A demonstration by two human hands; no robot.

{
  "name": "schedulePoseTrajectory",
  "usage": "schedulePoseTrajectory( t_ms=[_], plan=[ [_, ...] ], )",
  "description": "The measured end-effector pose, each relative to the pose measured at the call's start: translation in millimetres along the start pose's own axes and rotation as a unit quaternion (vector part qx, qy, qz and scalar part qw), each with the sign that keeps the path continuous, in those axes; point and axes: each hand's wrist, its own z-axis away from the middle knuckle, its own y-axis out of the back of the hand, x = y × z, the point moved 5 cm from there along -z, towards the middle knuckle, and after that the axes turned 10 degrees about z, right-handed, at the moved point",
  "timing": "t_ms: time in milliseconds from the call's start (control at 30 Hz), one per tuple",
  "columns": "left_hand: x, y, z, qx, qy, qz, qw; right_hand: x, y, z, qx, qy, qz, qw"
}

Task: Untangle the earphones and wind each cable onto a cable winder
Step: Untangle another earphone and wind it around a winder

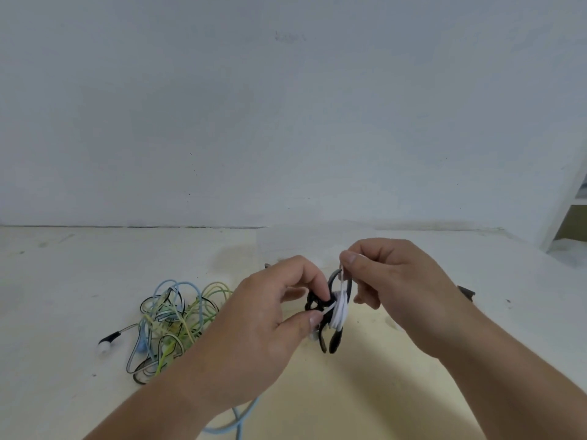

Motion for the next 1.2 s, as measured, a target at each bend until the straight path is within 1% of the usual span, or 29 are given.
schedulePoseTrajectory(
  t_ms=[100, 200, 267, 433, 533, 667, 800, 933, 967, 1033, 1133, 1167, 1200],
  plan=[
    [2, 1, 0, 0.011, -0.003, -0.027, 1.0, 1, -7, 1, -0.046, -0.002, -0.01, 0.999],
    [8, 3, 0, 0.026, -0.033, -0.062, 0.997, 4, -13, -1, -0.071, 0.002, -0.003, 0.997],
    [12, 3, 0, 0.037, -0.055, -0.075, 0.995, 3, -15, -2, -0.076, 0.008, -0.001, 0.997],
    [16, 4, 0, 0.038, -0.091, -0.081, 0.992, -3, -15, 1, -0.086, 0.033, -0.051, 0.994],
    [22, 5, 0, 0.061, -0.126, -0.096, 0.985, -4, -15, 2, -0.102, 0.034, -0.071, 0.992],
    [27, 5, 1, 0.093, -0.162, -0.127, 0.974, -7, -15, 6, -0.108, 0.012, -0.11, 0.988],
    [28, 8, 3, 0.132, -0.179, -0.147, 0.964, -8, -14, 6, -0.095, 0.024, -0.098, 0.99],
    [28, 7, 7, 0.184, -0.16, -0.181, 0.953, -11, -14, 5, -0.045, 0.064, -0.099, 0.992],
    [28, 7, 7, 0.196, -0.152, -0.178, 0.952, -11, -14, 5, -0.03, 0.072, -0.103, 0.992],
    [26, 7, 7, 0.214, -0.124, -0.133, 0.96, -12, -15, 4, 0.002, 0.082, -0.113, 0.99],
    [17, 10, 6, 0.238, -0.041, -0.08, 0.967, -14, -11, 6, 0.053, 0.094, -0.128, 0.986],
    [12, 9, 5, 0.236, -0.003, -0.068, 0.969, -15, -10, 7, 0.071, 0.102, -0.117, 0.985],
    [8, 8, 4, 0.23, 0.032, -0.028, 0.972, -17, -9, 8, 0.089, 0.111, -0.095, 0.985]
  ],
)
